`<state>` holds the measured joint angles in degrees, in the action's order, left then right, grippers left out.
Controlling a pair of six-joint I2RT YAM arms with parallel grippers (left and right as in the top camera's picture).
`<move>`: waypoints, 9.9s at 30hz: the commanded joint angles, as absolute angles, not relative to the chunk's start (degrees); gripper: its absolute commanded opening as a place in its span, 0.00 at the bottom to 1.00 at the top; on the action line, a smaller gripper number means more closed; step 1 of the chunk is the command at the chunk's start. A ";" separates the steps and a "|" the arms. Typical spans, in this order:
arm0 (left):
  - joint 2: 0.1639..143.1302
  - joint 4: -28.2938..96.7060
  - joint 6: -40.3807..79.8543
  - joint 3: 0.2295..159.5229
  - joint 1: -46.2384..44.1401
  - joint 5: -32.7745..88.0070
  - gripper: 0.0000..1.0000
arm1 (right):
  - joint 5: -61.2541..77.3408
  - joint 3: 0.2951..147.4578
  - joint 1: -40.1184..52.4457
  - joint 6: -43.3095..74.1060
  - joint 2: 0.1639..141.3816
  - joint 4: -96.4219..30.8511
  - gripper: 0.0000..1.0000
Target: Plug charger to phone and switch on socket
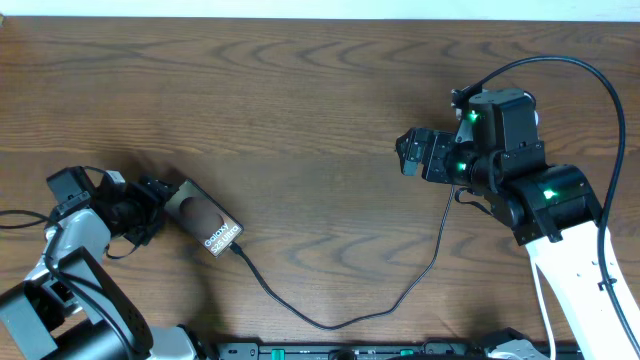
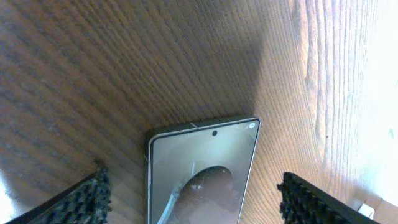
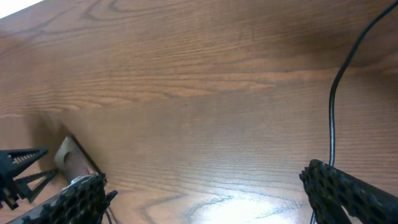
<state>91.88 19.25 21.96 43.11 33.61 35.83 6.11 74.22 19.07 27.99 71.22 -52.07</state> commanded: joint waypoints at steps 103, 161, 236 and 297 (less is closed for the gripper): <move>75.11 43.24 7.09 66.98 -22.37 -14.83 0.92 | 28.60 92.03 -23.14 -4.71 122.28 -41.04 0.99; 75.16 43.27 7.11 66.98 -22.37 -14.83 0.92 | 23.86 92.95 -18.87 -0.93 122.98 -43.33 0.99; 75.18 43.27 7.11 66.98 -22.37 -14.83 0.92 | 21.56 97.43 -19.40 -1.30 122.91 -47.70 0.99; 75.18 43.27 7.11 66.98 -22.37 -14.83 0.92 | 18.20 97.69 -19.25 -0.97 122.89 -48.97 0.99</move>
